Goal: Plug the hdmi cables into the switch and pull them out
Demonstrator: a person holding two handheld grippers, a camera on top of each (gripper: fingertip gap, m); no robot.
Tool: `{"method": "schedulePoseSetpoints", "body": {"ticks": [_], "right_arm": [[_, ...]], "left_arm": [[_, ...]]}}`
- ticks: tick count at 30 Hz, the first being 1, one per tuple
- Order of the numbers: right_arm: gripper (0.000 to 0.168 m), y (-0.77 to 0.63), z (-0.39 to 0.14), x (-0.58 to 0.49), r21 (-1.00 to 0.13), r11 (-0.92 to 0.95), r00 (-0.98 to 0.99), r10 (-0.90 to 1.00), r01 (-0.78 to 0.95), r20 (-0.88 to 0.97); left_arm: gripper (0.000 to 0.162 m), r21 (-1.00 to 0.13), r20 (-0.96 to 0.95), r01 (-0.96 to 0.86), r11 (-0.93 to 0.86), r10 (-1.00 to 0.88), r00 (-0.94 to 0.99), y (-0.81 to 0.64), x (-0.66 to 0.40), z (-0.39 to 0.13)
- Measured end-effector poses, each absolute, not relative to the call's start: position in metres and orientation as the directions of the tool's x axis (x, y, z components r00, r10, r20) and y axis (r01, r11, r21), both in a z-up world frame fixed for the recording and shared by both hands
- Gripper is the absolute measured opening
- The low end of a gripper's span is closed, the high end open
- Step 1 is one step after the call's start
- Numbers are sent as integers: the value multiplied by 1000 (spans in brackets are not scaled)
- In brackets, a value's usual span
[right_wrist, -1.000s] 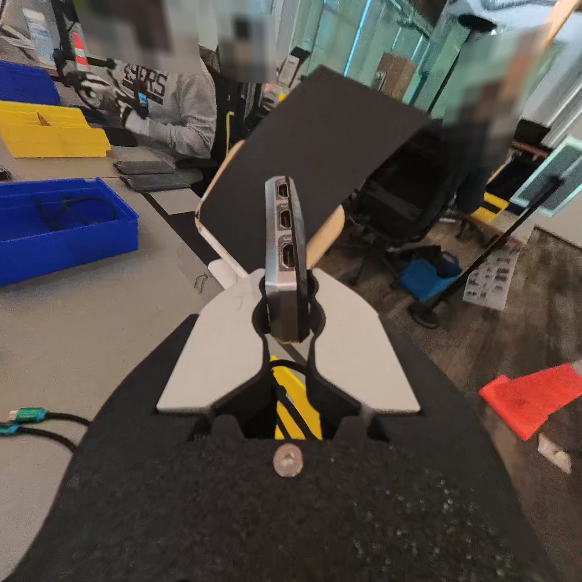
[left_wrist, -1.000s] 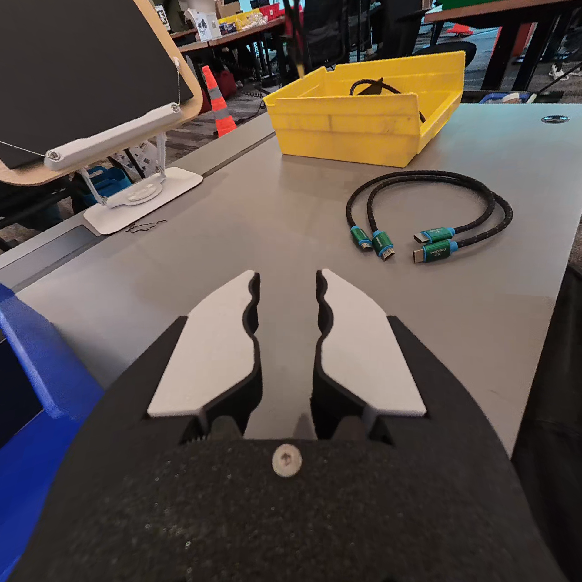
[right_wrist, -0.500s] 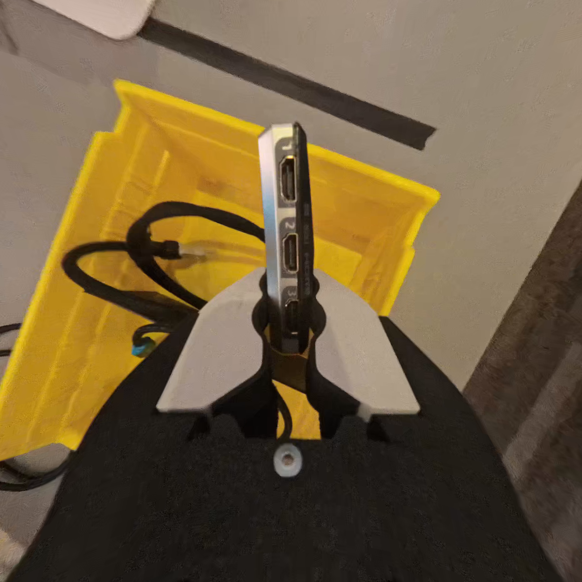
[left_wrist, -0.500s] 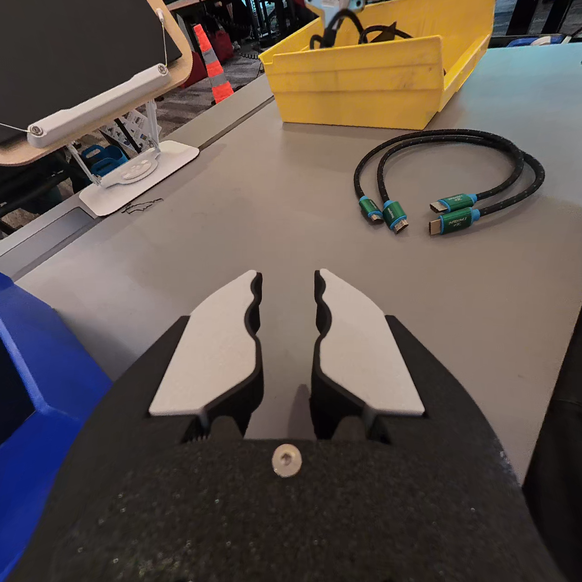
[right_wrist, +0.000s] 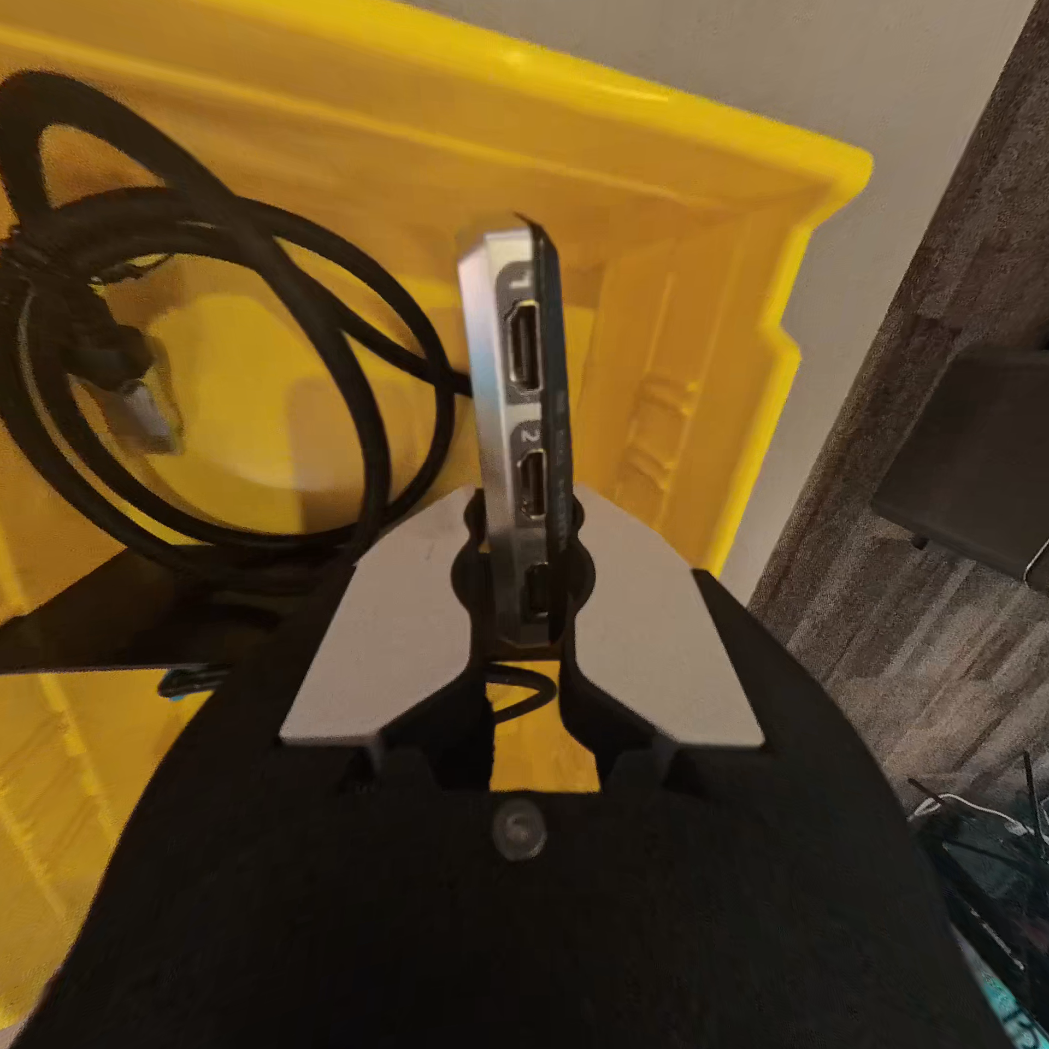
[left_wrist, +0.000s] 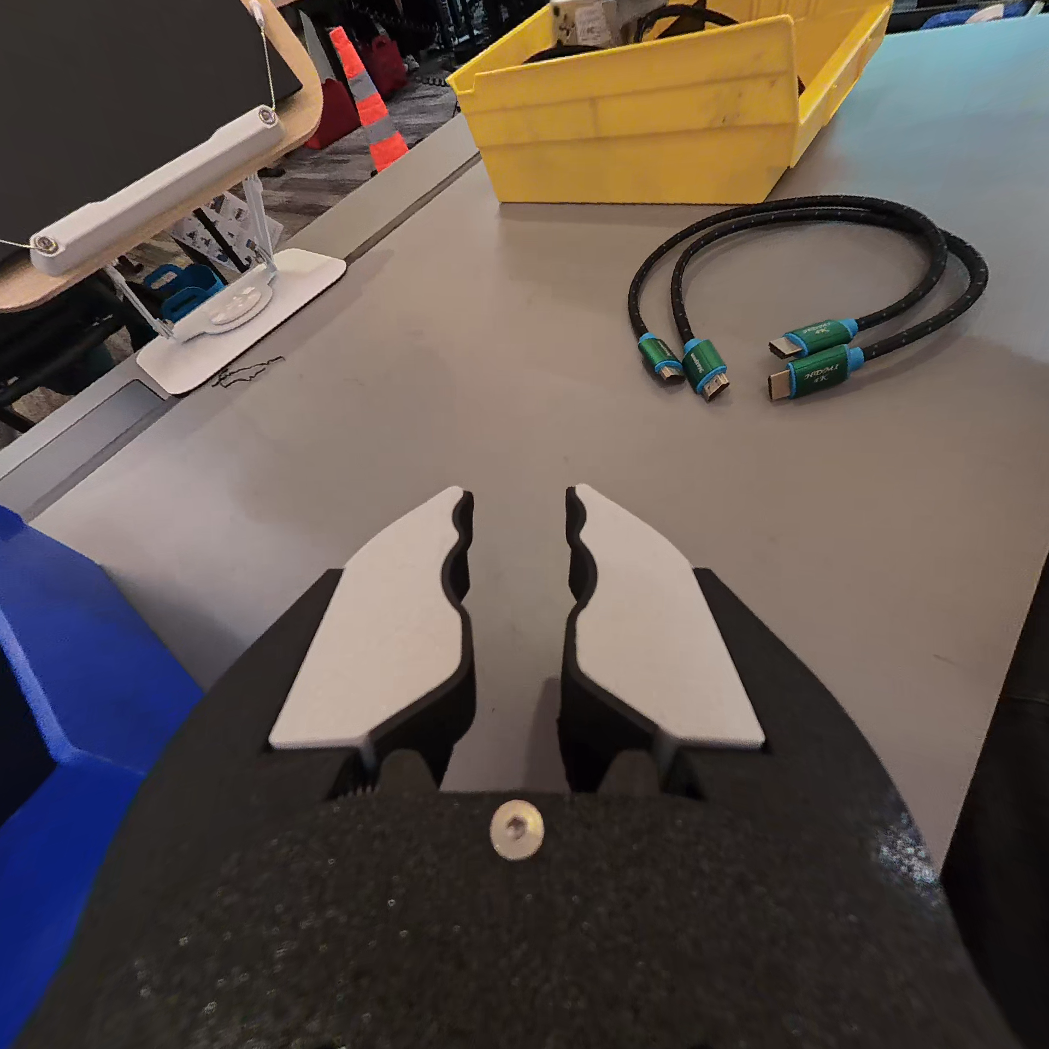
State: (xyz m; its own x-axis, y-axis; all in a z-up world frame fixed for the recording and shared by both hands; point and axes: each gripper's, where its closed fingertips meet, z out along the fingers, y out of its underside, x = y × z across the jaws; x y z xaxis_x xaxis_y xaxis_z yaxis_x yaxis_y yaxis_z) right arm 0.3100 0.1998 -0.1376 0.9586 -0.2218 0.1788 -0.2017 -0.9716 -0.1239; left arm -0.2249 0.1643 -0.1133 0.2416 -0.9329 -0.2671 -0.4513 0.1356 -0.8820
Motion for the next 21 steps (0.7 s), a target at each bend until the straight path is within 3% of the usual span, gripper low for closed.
{"method": "schedulePoseSetpoints", "body": {"ticks": [2, 7, 10, 14, 18, 21], "right_arm": [[37, 189, -140, 319, -100, -972, 955, -229, -213, 189], [60, 188, -107, 317, -256, -960, 969, -161, -110, 188], [58, 184, -46, 308, -450, -893, 948, -155, -13, 279], [51, 161, 19, 220, -754, -631, 968, -20, 182, 251], [44, 102, -9, 66, -949, -306, 953, 302, 73, -24], [48, 63, -77, 7, -945, -327, 936, 322, -31, -142]], "left_arm": [[31, -881, -280, -452, 141, -925, 257, 166, -227, -112], [30, -888, -254, -447, 109, -927, 278, 168, -229, -108], [31, -901, -232, -426, 88, -926, 298, 170, -232, -103], [32, -914, -195, -403, 43, -919, 344, 168, -247, -100], [34, -927, -150, -375, -7, -909, 388, 155, -266, -99], [34, -932, -90, -357, -64, -912, 400, 140, -275, -105]]}}
